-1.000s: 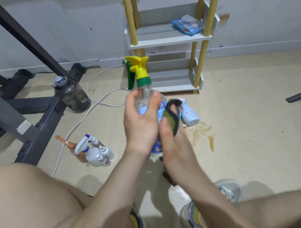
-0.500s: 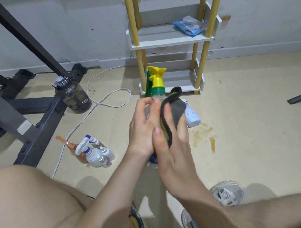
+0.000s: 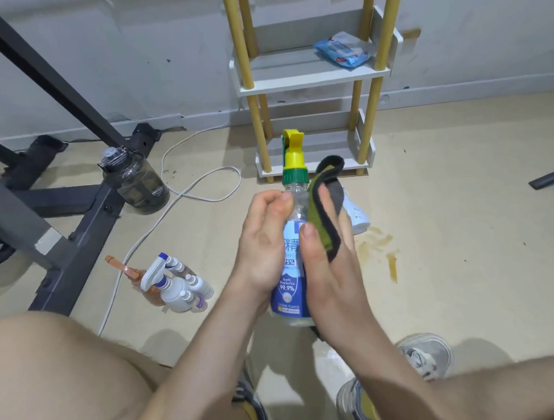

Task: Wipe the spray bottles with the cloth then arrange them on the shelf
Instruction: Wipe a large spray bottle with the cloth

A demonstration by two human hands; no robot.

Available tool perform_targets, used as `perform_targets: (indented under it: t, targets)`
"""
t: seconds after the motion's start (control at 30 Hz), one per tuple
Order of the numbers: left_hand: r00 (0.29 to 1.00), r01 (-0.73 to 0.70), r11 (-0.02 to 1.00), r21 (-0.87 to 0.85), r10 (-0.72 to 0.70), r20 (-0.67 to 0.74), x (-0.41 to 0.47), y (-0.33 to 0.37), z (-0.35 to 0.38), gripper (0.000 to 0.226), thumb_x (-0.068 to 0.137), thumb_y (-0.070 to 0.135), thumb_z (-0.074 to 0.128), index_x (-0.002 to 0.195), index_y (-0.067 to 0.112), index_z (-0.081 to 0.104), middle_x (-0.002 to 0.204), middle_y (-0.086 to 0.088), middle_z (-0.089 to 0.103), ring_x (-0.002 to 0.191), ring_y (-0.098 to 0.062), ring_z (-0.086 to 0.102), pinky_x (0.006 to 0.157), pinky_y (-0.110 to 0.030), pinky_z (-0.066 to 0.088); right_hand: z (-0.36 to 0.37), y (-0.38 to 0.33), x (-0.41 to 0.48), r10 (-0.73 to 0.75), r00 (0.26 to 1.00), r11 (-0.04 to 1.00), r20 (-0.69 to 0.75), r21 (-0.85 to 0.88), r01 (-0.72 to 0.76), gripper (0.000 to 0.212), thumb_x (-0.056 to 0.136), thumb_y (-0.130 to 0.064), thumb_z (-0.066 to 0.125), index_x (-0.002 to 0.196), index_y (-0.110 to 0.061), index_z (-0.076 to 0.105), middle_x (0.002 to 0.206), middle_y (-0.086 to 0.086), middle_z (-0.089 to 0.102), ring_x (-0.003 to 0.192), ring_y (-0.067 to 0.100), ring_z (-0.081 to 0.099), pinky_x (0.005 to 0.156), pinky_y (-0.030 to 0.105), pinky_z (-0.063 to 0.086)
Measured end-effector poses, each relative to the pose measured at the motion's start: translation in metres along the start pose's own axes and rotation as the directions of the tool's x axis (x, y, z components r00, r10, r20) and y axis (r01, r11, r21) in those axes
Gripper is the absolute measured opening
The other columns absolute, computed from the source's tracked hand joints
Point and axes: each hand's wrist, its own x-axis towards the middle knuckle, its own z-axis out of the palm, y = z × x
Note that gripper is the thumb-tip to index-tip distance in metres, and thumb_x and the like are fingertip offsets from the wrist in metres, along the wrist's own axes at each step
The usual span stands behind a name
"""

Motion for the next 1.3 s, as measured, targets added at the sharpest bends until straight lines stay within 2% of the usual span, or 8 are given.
perform_targets:
  t: [0.13, 0.37, 0.53, 0.73, 0.9, 1.03, 1.2, 1.3]
  targets:
    - [0.976, 0.136, 0.99, -0.024, -0.13, 0.172, -0.009, 0.0, 0.002, 0.019, 0.101, 0.027, 0.044, 0.093, 0.012, 0.052, 0.068, -0.001, 0.062, 0.06, -0.014, 0.061, 0.057, -0.026, 0.051, -0.026, -0.027, 0.038, 0.364, 0.929, 0.93, 0.068, 0.034, -0.367, 0.052, 0.098, -0.058, 0.041, 0.083, -0.016, 0.069, 0.075, -0.008, 0.074, 0.075, 0.002, 0.069, 0.074, 0.019, 0.054]
    - [0.996, -0.084, 0.753, 0.653, 0.078, 0.039, 0.001, -0.007, -0.004, 0.018, 0.098, 0.05, 0.045, 0.095, 0.033, 0.039, 0.081, 0.007, 0.064, 0.082, -0.021, 0.06, 0.075, -0.039, 0.047, 0.004, -0.024, 0.001, 0.025, 0.998, 0.905, -0.057, -0.422, -0.047, 0.077, 0.088, -0.066, 0.016, 0.144, -0.02, 0.043, 0.122, 0.006, 0.054, 0.12, 0.026, 0.049, 0.101, 0.044, 0.039]
    - [0.966, -0.253, 0.563, 0.787, 0.106, 0.235, -0.004, -0.021, -0.001, 0.034, 0.09, 0.048, 0.036, 0.12, 0.033, 0.039, 0.123, -0.004, 0.056, 0.116, -0.025, 0.053, 0.085, -0.038, 0.043, 0.003, -0.01, 0.026, 0.297, 0.942, 0.955, -0.154, 0.032, -0.295, 0.065, 0.077, -0.069, 0.052, 0.118, -0.019, 0.058, 0.112, 0.008, 0.064, 0.107, 0.027, 0.06, 0.097, 0.047, 0.047]
    - [0.953, -0.064, 0.966, 0.249, -0.015, 0.303, -0.009, -0.012, -0.017, 0.069, 0.071, 0.032, 0.077, 0.133, 0.035, 0.046, 0.121, 0.005, 0.067, 0.111, -0.009, 0.064, 0.098, -0.033, 0.049, -0.042, -0.009, 0.046, 0.387, 0.919, 0.801, -0.076, 0.521, -0.294, 0.019, 0.091, -0.017, 0.065, 0.094, 0.001, 0.07, 0.081, 0.013, 0.074, 0.069, 0.024, 0.068, 0.064, 0.032, 0.057]
    - [0.903, 0.2, 0.97, 0.14, -0.238, 0.358, -0.006, -0.009, -0.021, 0.08, 0.054, 0.043, 0.081, 0.127, 0.027, 0.052, 0.107, -0.011, 0.073, 0.088, -0.026, 0.071, 0.08, -0.041, 0.056, -0.045, -0.006, 0.053, 0.379, 0.925, 0.694, 0.004, 0.66, -0.287, 0.045, 0.089, -0.025, 0.069, 0.112, 0.013, 0.061, 0.111, 0.032, 0.066, 0.103, 0.051, 0.064, 0.093, 0.061, 0.051]
    - [0.952, 0.188, 0.949, 0.254, -0.24, 0.19, -0.013, -0.017, -0.007, 0.081, 0.05, 0.051, 0.079, 0.124, 0.035, 0.053, 0.097, 0.0, 0.076, 0.084, -0.023, 0.073, 0.078, -0.041, 0.059, -0.034, -0.003, 0.051, 0.386, 0.902, 0.834, -0.193, 0.491, -0.252, 0.018, 0.099, -0.018, 0.056, 0.1, -0.002, 0.065, 0.078, 0.005, 0.072, 0.07, 0.019, 0.067, 0.066, 0.029, 0.055]
    - [0.923, -0.27, 0.117, 0.956, 0.313, 0.223, -0.018, -0.027, -0.001, 0.08, 0.074, 0.037, 0.062, 0.15, 0.028, 0.037, 0.117, -0.004, 0.061, 0.094, -0.029, 0.064, 0.074, -0.038, 0.051, -0.01, 0.01, 0.031, 0.359, 0.923, 0.898, -0.138, 0.32, -0.302, 0.023, 0.098, -0.029, 0.052, 0.119, -0.022, 0.057, 0.104, 0.0, 0.072, 0.094, 0.014, 0.07, 0.082, 0.031, 0.055]
    - [0.868, -0.426, 0.291, 0.857, 0.398, 0.296, -0.03, -0.037, -0.004, 0.071, 0.073, 0.049, 0.056, 0.142, 0.031, 0.05, 0.109, -0.001, 0.055, 0.089, -0.023, 0.061, 0.072, -0.037, 0.054, -0.026, 0.004, 0.037, 0.457, 0.882, 0.799, -0.117, 0.489, -0.35, 0.015, 0.101, -0.015, 0.051, 0.107, -0.008, 0.062, 0.084, 0.007, 0.069, 0.066, 0.015, 0.068, 0.058, 0.025, 0.055]
